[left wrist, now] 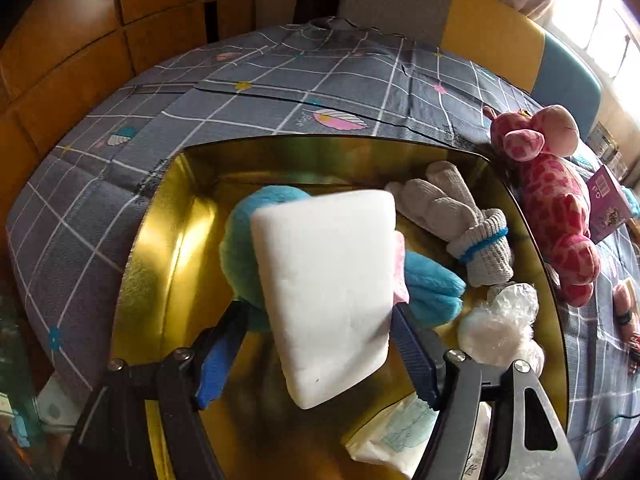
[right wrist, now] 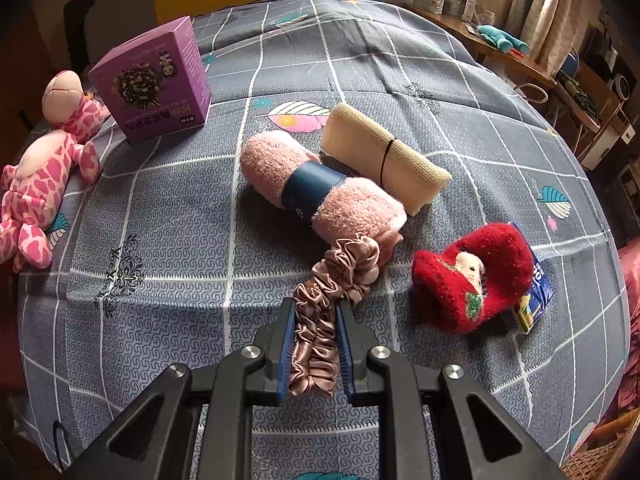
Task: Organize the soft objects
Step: 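Carry the white sponge into the gold tray and open the left tool, then carry the scrunchie into the gold tray and open the right tool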
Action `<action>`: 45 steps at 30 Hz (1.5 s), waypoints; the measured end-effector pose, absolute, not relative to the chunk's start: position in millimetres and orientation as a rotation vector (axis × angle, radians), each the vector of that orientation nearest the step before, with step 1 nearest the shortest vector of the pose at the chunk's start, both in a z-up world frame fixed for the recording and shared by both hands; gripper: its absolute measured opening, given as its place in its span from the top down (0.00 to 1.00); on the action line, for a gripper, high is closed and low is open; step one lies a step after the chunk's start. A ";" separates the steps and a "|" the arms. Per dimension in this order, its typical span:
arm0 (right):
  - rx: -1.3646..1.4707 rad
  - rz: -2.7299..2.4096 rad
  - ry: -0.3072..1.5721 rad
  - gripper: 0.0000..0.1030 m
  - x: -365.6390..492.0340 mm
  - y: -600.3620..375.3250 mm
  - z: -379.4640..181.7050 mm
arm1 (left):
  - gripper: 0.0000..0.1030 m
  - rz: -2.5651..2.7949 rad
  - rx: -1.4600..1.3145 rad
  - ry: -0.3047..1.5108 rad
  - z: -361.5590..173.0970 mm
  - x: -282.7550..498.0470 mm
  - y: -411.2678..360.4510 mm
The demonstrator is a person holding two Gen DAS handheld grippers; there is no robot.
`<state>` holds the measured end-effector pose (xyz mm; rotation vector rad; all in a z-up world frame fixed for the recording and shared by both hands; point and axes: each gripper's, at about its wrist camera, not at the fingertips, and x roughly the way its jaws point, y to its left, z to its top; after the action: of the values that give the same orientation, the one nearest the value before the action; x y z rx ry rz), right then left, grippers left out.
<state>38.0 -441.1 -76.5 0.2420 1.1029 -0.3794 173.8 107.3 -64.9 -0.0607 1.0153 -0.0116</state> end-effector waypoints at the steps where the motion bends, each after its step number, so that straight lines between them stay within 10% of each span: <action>1: 0.240 -0.379 1.097 0.82 37.9 -441.3 -75.7 | 0.26 -0.003 -0.064 1.005 -62.7 170.6 109.1; 26: 0.153 -0.283 0.986 0.82 38.2 -410.4 -40.0 | 0.12 0.054 -0.019 0.764 -5.5 67.7 101.8; 45: 0.006 0.233 0.887 0.82 67.0 -210.1 20.9 | 0.10 -0.007 -0.032 0.760 -5.7 49.5 88.9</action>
<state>67.0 -210.1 20.9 0.0057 0.8873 0.2334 49.5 88.9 -5.7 -0.0322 0.7598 -0.0072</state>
